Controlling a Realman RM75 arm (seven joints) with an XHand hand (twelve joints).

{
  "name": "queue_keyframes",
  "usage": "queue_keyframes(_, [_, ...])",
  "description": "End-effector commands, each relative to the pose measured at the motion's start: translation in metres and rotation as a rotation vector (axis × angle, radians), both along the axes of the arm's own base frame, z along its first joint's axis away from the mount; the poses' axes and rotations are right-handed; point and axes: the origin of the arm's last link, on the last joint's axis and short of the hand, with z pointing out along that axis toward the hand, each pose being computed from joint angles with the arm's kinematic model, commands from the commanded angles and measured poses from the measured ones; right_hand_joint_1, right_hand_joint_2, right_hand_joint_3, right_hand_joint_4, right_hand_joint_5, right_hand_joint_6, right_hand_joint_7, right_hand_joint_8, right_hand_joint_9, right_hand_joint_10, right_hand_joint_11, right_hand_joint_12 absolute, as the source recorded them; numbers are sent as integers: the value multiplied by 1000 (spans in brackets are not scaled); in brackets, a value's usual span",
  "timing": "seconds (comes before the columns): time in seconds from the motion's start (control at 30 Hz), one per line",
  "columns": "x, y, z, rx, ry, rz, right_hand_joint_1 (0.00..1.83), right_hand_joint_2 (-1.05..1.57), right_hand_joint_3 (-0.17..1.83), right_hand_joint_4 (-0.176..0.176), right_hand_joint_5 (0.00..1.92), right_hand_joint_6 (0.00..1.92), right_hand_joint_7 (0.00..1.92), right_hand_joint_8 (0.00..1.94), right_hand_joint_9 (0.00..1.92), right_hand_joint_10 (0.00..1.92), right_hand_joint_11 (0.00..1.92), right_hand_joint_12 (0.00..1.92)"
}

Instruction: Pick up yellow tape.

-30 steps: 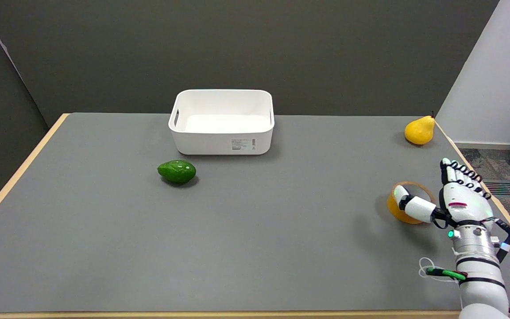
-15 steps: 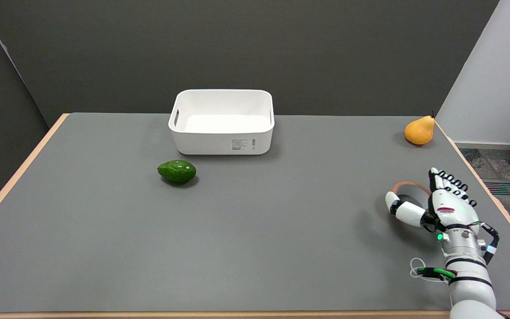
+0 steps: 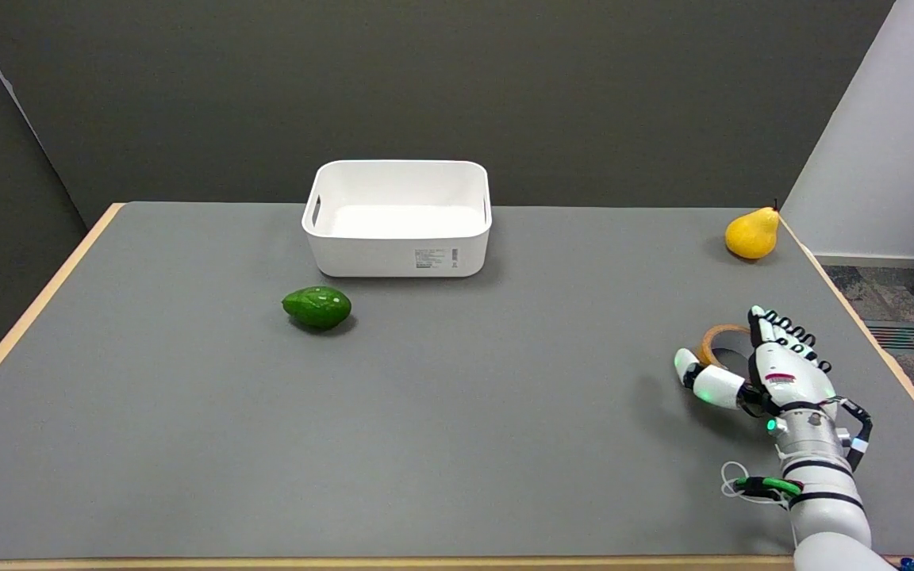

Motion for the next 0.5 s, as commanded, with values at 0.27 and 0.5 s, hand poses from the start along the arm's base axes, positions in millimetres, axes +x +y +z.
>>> queue_keyframes(0.27, [-2,-19,-13,146,256,-11,929,740,917,-97,174,383,519,677,516,1140,598,1747])
queue_keyframes(0.5, [8,-30,-16,190,326,16,1149,1264,134,-176,565,1573,633,1584,825,1382,701,1921])
